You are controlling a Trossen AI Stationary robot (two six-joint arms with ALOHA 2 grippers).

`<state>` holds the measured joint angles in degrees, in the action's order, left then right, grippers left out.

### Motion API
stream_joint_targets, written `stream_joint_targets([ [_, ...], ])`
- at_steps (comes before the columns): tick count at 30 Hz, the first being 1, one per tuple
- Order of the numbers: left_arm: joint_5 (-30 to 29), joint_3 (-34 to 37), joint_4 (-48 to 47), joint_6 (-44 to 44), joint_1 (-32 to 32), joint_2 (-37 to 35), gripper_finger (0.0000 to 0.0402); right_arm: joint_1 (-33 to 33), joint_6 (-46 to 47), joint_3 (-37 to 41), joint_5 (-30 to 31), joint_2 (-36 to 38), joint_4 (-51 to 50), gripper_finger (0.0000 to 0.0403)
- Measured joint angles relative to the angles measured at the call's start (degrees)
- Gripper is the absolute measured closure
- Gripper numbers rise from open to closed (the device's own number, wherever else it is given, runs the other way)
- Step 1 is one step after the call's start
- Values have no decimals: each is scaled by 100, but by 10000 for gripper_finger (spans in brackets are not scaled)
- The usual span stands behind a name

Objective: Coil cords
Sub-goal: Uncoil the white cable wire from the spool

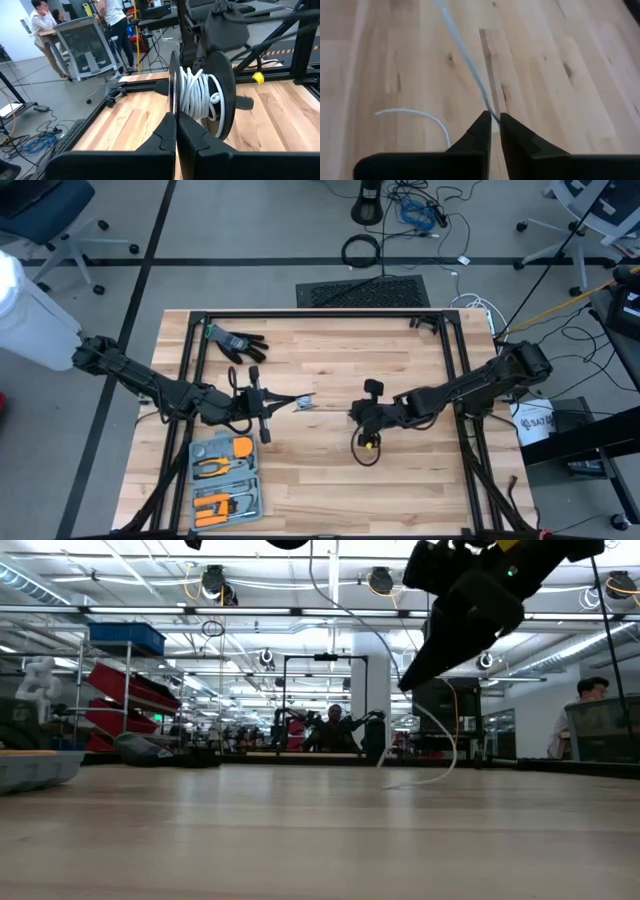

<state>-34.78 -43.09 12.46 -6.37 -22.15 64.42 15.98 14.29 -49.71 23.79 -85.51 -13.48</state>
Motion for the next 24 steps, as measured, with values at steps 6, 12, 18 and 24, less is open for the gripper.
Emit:
stream_joint_targets([
  [6,-3,0,-5,-2,0,0,401,270,-161,-127,182,173,-831,330],
  [12,-9,0,-22,-4,2,0,401,324,-111,-151,410,172,135,269],
  [18,-23,0,-14,-7,2,0,401,331,-596,-162,-180,172,1893,235],
  [24,-23,0,48,-4,2,0,401,325,-846,-167,-71,83,3214,228],
])
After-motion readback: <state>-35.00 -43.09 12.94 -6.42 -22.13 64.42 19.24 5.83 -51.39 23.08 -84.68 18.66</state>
